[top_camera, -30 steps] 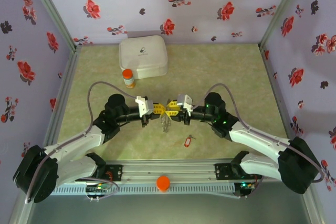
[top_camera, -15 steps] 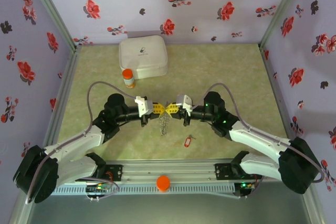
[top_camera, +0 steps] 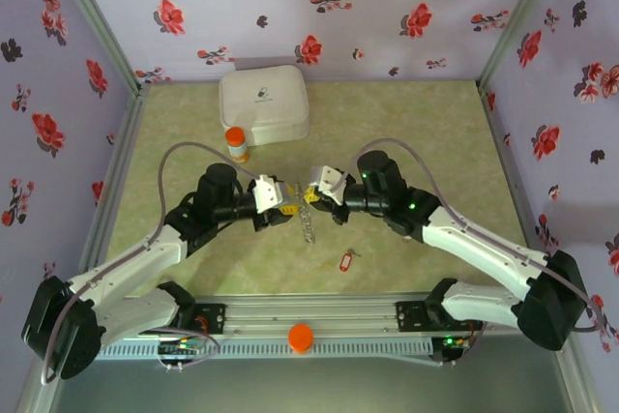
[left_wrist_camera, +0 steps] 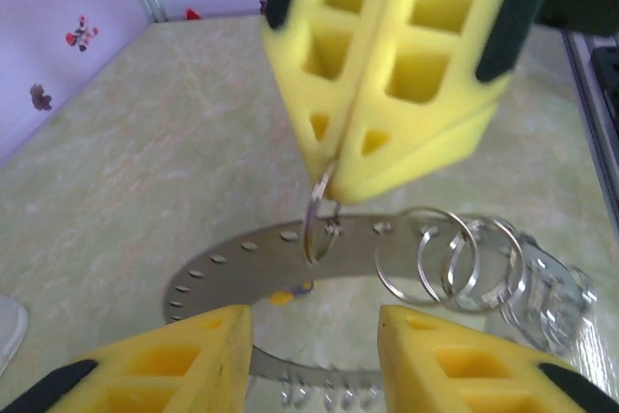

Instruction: Put the keys on the keyring

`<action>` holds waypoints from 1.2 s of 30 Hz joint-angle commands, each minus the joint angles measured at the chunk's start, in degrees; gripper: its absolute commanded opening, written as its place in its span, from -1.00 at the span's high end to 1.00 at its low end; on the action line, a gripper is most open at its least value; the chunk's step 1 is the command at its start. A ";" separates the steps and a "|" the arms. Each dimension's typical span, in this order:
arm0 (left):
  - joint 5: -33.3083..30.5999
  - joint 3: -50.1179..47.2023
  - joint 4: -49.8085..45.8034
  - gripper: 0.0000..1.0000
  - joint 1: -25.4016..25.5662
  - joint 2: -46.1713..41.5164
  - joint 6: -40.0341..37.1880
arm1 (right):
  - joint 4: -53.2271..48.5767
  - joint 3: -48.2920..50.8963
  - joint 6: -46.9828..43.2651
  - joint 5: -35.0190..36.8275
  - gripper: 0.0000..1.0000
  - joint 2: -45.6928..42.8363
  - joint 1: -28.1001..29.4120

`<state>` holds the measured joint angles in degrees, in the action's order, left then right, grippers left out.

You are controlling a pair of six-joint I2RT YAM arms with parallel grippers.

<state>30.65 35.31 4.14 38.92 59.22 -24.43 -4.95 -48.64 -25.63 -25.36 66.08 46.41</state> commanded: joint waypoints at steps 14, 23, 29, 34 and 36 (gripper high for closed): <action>1.51 0.38 2.04 0.36 1.33 0.74 0.51 | -11.77 -8.91 -8.35 6.79 1.00 5.59 5.39; 2.79 0.14 2.68 0.93 1.43 1.76 0.47 | -9.14 -7.56 -5.89 5.18 1.00 4.53 5.73; 4.26 -1.83 6.17 1.00 1.43 0.44 0.61 | 5.33 0.39 1.92 -3.65 0.37 -0.22 0.96; 4.68 -10.06 30.09 1.00 1.34 -0.09 6.55 | 23.31 9.04 10.33 -12.97 0.03 -3.50 -5.73; 4.77 -11.87 39.72 1.00 1.42 1.76 10.24 | 24.94 9.97 11.28 -13.57 0.05 -3.71 -6.46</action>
<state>34.00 25.17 24.14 40.14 60.14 -19.75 8.49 -40.21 -19.88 -32.53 63.44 40.82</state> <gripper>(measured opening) 0.064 0.479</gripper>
